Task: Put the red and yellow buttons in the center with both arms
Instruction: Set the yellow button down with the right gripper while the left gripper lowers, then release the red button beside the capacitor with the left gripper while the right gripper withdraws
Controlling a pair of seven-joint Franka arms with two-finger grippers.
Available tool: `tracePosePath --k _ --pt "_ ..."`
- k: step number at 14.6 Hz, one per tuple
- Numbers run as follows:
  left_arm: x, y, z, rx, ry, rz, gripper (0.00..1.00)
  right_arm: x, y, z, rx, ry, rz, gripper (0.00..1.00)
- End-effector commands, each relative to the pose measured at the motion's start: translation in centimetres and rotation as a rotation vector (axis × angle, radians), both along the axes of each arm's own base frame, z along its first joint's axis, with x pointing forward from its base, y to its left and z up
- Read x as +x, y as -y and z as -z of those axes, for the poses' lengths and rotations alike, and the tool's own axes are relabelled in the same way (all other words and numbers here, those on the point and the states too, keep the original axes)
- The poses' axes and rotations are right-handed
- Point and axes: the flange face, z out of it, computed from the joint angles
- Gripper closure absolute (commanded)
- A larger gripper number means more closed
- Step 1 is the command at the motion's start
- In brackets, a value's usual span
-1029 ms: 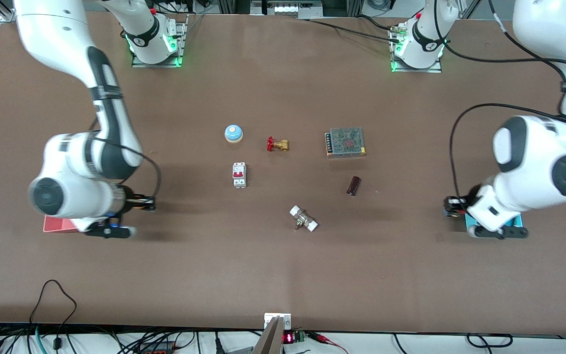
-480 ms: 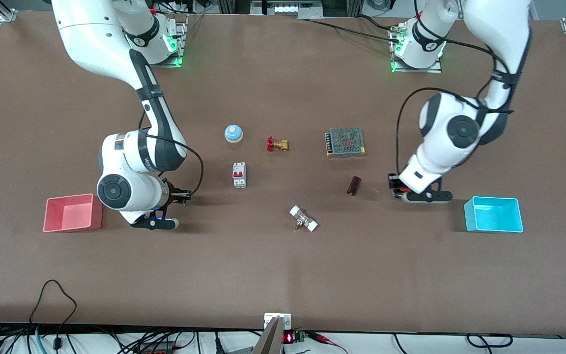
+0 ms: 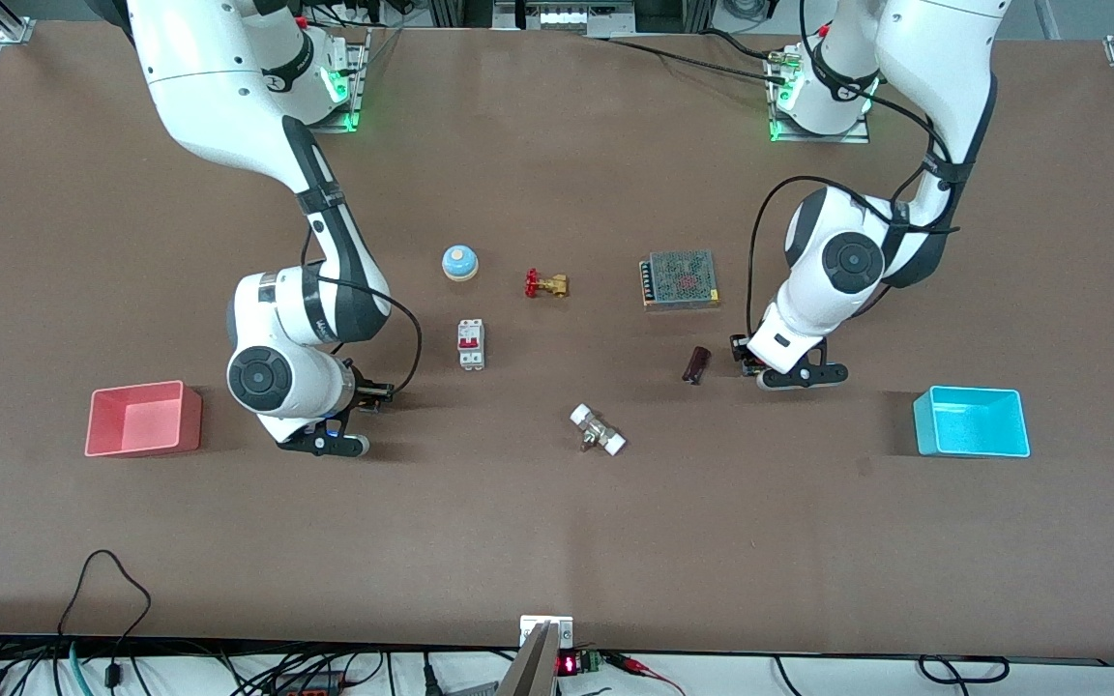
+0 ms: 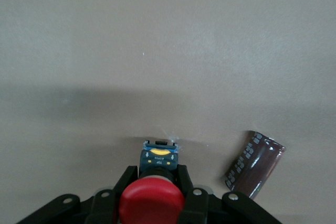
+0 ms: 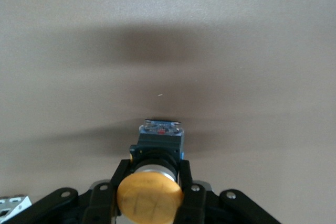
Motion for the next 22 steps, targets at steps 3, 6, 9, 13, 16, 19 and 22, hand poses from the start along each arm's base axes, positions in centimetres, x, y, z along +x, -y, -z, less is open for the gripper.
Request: tracePosePath --k 3,6,9,13,16,19,22 --pt "1.1 1.3 1.4 0.003 0.004 -0.042 0.99 0.0 -0.2 0.0 0.007 0.006 0.025 0.18" --pt "1.1 1.4 1.5 0.002 0.002 -0.046 0.99 0.4 0.2 -1.4 0.012 0.019 0.026 0.00" --pt "1.6 1.7 1.3 -0.001 0.010 -0.049 0.99 1.2 1.2 -5.8 0.035 0.065 0.038 0.00" --pt "2.5 1.9 0.9 -0.006 0.025 -0.060 0.73 1.4 5.7 -15.2 0.047 0.106 0.107 0.00" --pt "3.3 1.4 0.4 -0.004 0.026 -0.063 0.00 0.7 10.2 -22.0 0.056 0.139 0.154 0.00" --pt "5.3 0.8 -2.0 0.007 -0.005 -0.073 0.00 -0.2 13.9 -26.0 0.057 0.149 0.192 0.00" --pt "8.1 -1.3 -5.9 0.006 -0.031 -0.059 0.00 -0.3 17.1 -26.5 0.047 0.143 0.159 0.00"
